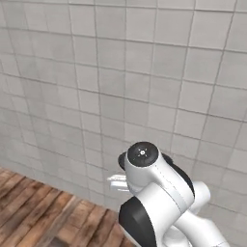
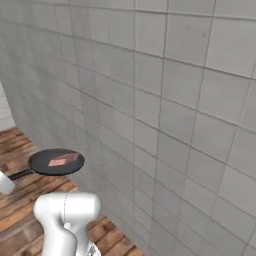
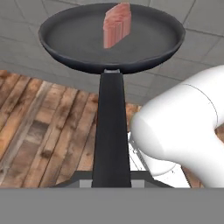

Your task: Pick up the pan with the steak in it and place it on the dining table. Then place the steak on the plate.

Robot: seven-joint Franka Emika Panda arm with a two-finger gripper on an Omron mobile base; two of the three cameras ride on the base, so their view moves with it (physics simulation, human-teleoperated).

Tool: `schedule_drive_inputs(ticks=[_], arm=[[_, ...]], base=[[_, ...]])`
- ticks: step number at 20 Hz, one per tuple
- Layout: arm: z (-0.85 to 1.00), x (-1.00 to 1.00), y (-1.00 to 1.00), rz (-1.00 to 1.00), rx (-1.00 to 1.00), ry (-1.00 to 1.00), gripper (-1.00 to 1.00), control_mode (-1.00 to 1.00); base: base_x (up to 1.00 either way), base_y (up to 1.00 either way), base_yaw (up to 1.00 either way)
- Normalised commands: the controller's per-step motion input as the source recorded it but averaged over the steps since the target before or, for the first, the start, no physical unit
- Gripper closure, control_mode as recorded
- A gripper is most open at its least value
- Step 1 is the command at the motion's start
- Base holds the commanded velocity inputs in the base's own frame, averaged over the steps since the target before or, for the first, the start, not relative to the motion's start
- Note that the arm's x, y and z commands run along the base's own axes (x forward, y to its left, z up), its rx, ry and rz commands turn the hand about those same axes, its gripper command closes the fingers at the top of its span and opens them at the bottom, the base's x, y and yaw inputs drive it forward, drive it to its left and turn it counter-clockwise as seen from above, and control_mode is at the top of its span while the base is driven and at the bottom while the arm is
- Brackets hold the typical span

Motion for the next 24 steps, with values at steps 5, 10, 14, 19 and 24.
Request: schedule_drive_inputs(ticks=[5,10,14,19,24], arm=[[0.00,0.00,0.00,0.00,0.00,0.00,1.00,1.00],[0.00,0.00,0.00,0.00,0.00,0.00,1.00,1.00],[0.00,0.00,0.00,0.00,0.00,0.00,1.00,1.00],[0.00,0.00,0.00,0.00,0.00,0.00,1.00,1.00],[0.00,0.00,0.00,0.00,0.00,0.00,1.00,1.00]], base=[[-0.01,0.00,0.50],[-0.01,0.00,0.50],[-0.01,0.00,0.50],[-0.01,0.00,0.50],[-0.01,-0.01,0.41]])
